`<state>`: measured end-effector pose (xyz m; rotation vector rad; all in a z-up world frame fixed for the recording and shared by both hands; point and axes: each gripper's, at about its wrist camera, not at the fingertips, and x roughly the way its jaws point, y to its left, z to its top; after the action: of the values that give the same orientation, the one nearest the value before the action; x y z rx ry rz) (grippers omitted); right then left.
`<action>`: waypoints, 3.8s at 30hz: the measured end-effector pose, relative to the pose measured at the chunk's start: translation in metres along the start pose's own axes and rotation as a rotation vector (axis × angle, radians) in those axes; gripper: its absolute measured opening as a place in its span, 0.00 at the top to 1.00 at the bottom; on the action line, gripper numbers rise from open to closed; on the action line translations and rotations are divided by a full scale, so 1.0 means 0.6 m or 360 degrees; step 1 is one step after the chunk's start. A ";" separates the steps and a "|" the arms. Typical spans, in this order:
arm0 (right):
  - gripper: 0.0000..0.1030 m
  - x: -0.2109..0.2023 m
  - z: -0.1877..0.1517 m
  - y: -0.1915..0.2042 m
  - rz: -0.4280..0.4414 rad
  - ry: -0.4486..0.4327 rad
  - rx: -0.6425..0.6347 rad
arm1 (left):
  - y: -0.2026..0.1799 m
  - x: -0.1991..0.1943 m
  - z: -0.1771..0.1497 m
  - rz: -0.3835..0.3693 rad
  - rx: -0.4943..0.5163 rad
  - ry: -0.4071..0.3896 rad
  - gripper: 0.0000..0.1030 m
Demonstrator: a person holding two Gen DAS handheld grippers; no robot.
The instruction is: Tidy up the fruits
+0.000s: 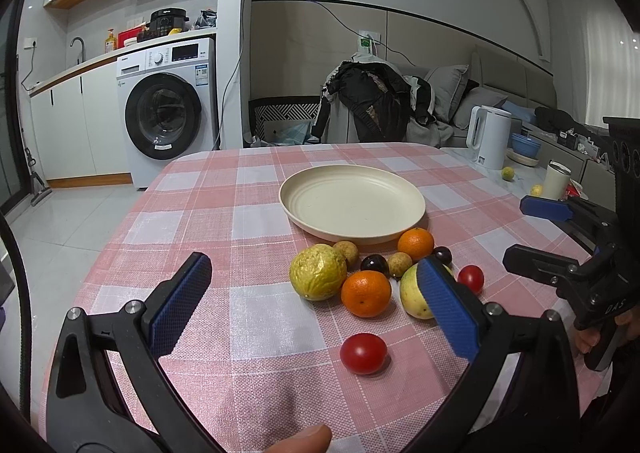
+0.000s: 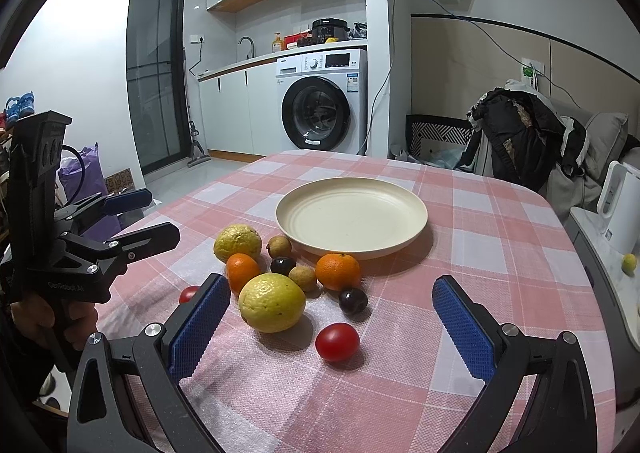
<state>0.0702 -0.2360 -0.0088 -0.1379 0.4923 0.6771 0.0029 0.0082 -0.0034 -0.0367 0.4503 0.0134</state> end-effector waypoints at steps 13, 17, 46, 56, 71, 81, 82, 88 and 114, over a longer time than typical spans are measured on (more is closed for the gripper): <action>0.00 0.002 0.000 -0.004 0.0014 -0.0014 0.0023 | 0.000 -0.001 0.000 -0.0001 0.0006 0.0009 0.01; 0.00 0.006 0.001 -0.007 -0.0001 0.0005 0.0038 | 0.002 -0.001 0.000 0.0009 -0.0007 0.0003 0.01; 0.00 0.066 -0.015 -0.037 0.0005 0.0461 0.0101 | -0.001 0.048 -0.041 -0.0186 0.0033 0.0490 0.30; 0.34 0.104 -0.032 -0.040 0.0065 0.0652 0.0145 | -0.009 0.073 -0.057 -0.0258 0.0046 0.0637 0.40; 0.54 0.113 -0.030 -0.025 0.0019 0.0679 0.0058 | -0.037 0.094 -0.059 -0.0316 0.0107 0.0711 0.72; 0.69 0.111 -0.029 -0.029 0.0058 0.0672 0.0087 | -0.023 0.076 -0.039 -0.0310 0.0044 0.0614 0.72; 0.69 0.110 -0.028 -0.030 0.0068 0.0666 0.0099 | -0.020 0.073 -0.035 -0.0309 0.0031 0.0597 0.72; 0.69 0.085 -0.015 -0.030 0.0090 0.0550 0.0119 | -0.021 0.055 -0.006 -0.0301 0.0039 0.0484 0.72; 0.69 0.108 0.074 -0.052 0.0077 0.0311 0.0206 | -0.023 0.188 0.088 -0.0228 -0.0031 0.0403 0.72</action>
<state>0.1503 -0.2111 -0.0021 -0.0706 0.7274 0.6800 0.1275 -0.0033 -0.0046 -0.0902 0.7001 -0.1290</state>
